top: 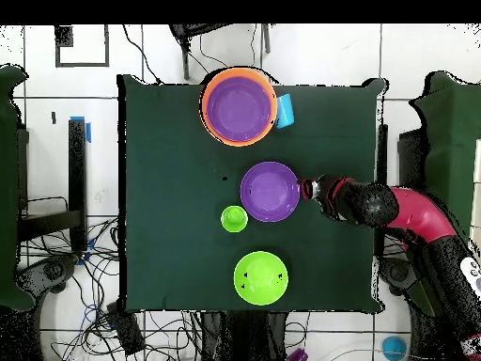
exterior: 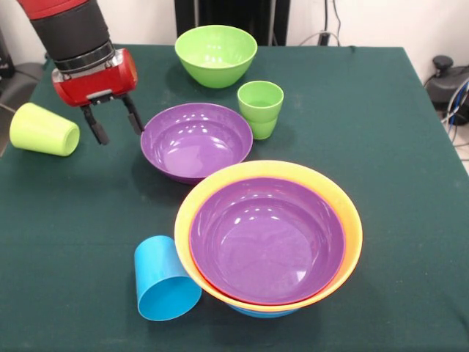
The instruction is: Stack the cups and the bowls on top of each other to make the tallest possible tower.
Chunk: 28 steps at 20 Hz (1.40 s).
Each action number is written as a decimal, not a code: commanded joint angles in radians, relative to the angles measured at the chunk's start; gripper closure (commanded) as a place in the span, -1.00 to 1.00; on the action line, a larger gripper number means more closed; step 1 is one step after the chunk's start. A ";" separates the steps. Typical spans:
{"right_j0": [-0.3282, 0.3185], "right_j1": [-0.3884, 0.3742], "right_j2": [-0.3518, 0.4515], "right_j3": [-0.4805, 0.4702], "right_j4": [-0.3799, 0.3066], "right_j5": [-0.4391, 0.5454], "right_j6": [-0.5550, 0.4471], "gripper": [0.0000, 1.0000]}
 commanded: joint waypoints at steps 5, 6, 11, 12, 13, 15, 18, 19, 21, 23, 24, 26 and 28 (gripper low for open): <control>0.048 0.005 -0.018 0.027 -0.011 0.039 -0.111 -1.00; 0.047 0.009 -0.017 0.026 -0.011 0.037 -0.112 -1.00; 0.037 0.044 -0.012 0.025 -0.003 0.038 -0.127 -1.00; 0.035 0.056 -0.011 0.026 0.001 0.035 -0.124 -1.00; 0.032 0.068 -0.011 0.027 0.005 0.032 -0.121 -1.00; 0.032 0.072 -0.007 0.044 0.007 0.017 -0.108 -1.00; 0.036 0.068 -0.010 0.074 0.018 -0.013 -0.050 -1.00; 0.038 0.070 -0.010 0.085 0.022 -0.026 -0.032 -1.00; 0.039 0.077 -0.010 0.090 0.018 -0.039 -0.029 -1.00; 0.040 0.084 -0.012 0.086 0.018 -0.045 -0.029 -1.00; 0.040 0.087 -0.013 0.084 0.018 -0.047 -0.029 -1.00; 0.034 0.089 -0.013 0.095 0.018 -0.054 -0.023 -1.00; 0.035 0.100 -0.013 0.088 0.013 -0.059 -0.029 -1.00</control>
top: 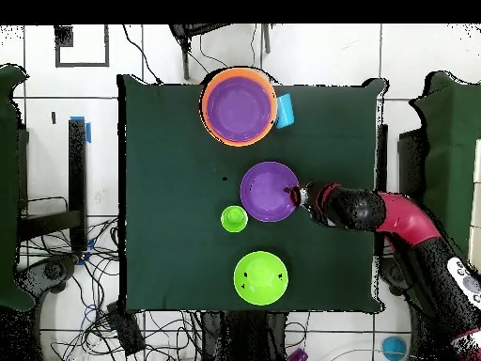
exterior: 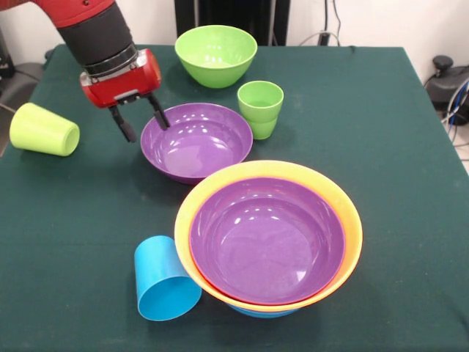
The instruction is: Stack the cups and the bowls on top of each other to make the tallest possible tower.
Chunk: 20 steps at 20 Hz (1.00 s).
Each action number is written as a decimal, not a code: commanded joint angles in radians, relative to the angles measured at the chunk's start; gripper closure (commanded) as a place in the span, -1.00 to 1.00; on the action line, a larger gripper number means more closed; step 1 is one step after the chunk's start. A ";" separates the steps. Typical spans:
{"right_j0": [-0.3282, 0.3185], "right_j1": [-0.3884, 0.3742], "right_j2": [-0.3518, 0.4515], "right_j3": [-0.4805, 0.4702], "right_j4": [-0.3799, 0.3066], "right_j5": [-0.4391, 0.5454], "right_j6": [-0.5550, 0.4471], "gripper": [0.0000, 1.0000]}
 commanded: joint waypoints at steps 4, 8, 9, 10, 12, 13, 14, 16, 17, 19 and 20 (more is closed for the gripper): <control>0.040 0.080 -0.019 0.035 -0.018 -0.077 -0.036 -1.00; 0.040 0.094 -0.023 0.018 -0.025 -0.077 -0.058 -1.00; 0.038 0.093 -0.024 0.019 -0.027 -0.077 -0.064 -1.00; 0.038 0.094 -0.025 0.016 -0.028 -0.077 -0.068 -1.00; 0.040 0.105 -0.029 0.005 -0.033 -0.076 -0.080 -1.00; 0.041 0.106 -0.028 0.000 -0.033 -0.072 -0.086 -1.00; 0.041 0.105 -0.028 0.000 -0.033 -0.070 -0.088 -1.00; 0.041 0.100 -0.026 0.001 -0.032 -0.061 -0.094 -1.00; 0.040 0.094 -0.023 0.005 -0.029 -0.056 -0.095 -1.00; 0.042 0.085 -0.019 0.006 -0.022 -0.048 -0.093 -1.00; 0.042 0.082 -0.017 0.007 -0.019 -0.045 -0.091 -1.00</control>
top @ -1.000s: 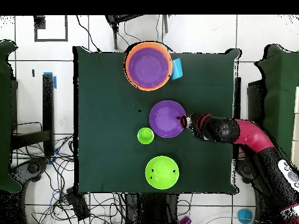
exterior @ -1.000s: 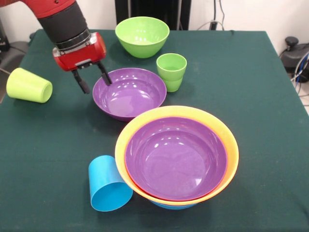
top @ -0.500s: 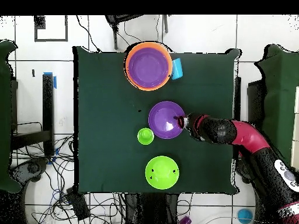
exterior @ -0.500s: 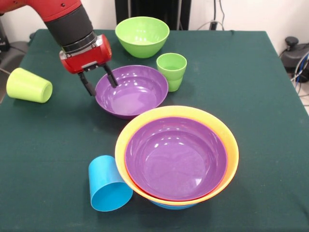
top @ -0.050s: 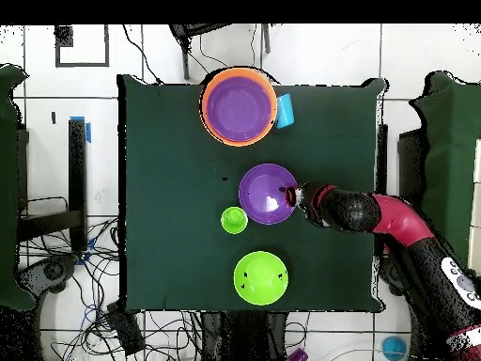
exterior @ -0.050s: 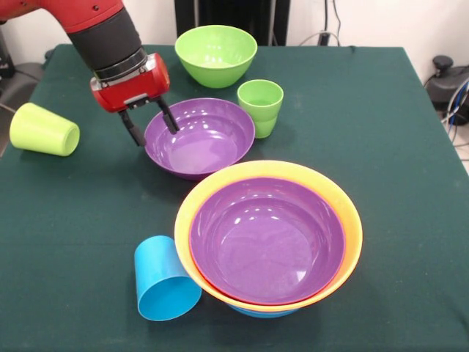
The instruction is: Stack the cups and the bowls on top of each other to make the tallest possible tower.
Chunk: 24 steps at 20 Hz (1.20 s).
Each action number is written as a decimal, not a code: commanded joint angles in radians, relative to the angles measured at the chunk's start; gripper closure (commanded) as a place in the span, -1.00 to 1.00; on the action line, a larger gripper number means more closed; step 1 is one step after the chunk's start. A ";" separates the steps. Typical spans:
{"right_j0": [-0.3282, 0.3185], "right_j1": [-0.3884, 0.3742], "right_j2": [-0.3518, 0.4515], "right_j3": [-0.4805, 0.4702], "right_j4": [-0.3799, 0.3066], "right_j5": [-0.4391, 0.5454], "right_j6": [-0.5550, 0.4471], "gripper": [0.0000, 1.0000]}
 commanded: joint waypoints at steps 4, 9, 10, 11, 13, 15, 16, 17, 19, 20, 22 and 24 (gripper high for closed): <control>0.043 0.050 -0.013 -0.003 -0.011 0.006 -0.090 -1.00; 0.028 0.014 0.001 0.009 0.011 0.049 -0.110 -1.00; 0.026 0.005 0.003 0.010 0.015 0.059 -0.116 -1.00; 0.021 -0.004 0.004 0.009 0.018 0.070 -0.125 -1.00; 0.013 -0.015 0.003 -0.002 0.023 0.091 -0.147 -1.00; 0.007 -0.017 0.001 -0.012 0.024 0.100 -0.165 -1.00; 0.007 -0.017 -0.001 -0.016 0.024 0.100 -0.169 -1.00; 0.002 -0.018 -0.004 -0.011 0.019 0.091 -0.167 -1.00; 0.004 -0.015 -0.007 -0.018 0.014 0.087 -0.167 -1.00; 0.004 -0.013 -0.009 -0.020 0.012 0.086 -0.168 -1.00; 0.003 -0.009 -0.012 -0.024 0.011 0.085 -0.165 -1.00; 0.006 -0.002 -0.014 -0.037 0.010 0.089 -0.170 -1.00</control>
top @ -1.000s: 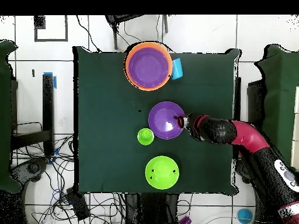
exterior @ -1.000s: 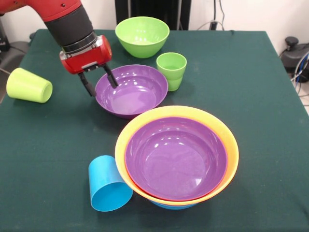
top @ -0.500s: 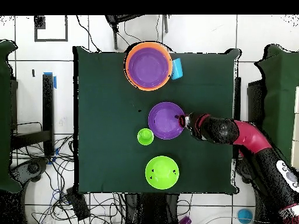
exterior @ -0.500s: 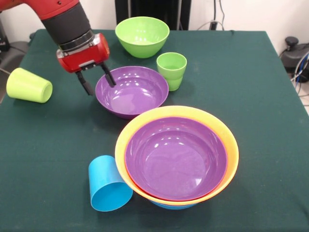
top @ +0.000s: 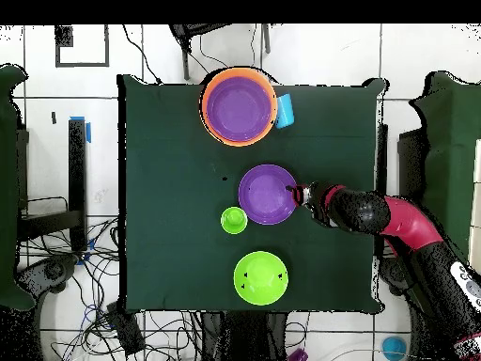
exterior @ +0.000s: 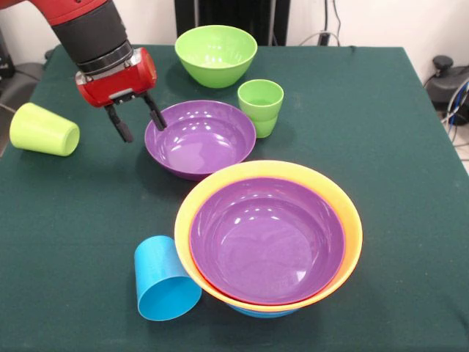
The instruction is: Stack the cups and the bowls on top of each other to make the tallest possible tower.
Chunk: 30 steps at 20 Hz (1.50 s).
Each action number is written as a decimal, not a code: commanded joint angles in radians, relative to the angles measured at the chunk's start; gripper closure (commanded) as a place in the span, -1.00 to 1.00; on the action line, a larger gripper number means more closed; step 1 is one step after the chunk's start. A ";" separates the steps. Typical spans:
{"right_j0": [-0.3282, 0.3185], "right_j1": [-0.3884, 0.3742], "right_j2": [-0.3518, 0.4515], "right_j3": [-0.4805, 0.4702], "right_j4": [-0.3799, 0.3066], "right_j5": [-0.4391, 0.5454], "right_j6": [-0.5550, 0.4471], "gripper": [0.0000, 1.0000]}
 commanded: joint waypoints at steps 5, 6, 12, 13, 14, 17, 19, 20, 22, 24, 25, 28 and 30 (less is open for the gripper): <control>0.025 0.069 -0.018 -0.062 -0.019 0.085 -0.188 -1.00; 0.024 0.079 -0.018 -0.065 -0.020 0.084 -0.191 -1.00; 0.026 0.152 -0.024 -0.118 -0.045 0.067 -0.233 -1.00; 0.024 0.167 -0.026 -0.130 -0.050 0.064 -0.241 -1.00; 0.023 0.177 -0.027 -0.137 -0.055 0.061 -0.246 -1.00; 0.018 0.211 -0.031 -0.165 -0.073 0.055 -0.274 -1.00; 0.017 0.226 -0.030 -0.183 -0.083 0.057 -0.294 -1.00; 0.016 0.231 -0.030 -0.190 -0.085 0.059 -0.299 -1.00; 0.015 0.232 -0.029 -0.196 -0.093 0.062 -0.312 -1.00; 0.012 0.225 -0.029 -0.196 -0.095 0.069 -0.315 -1.00; 0.012 0.222 -0.028 -0.197 -0.094 0.073 -0.315 -1.00; 0.014 0.219 -0.027 -0.200 -0.090 0.082 -0.308 -1.00; 0.013 0.222 -0.023 -0.199 -0.086 0.085 -0.309 -1.00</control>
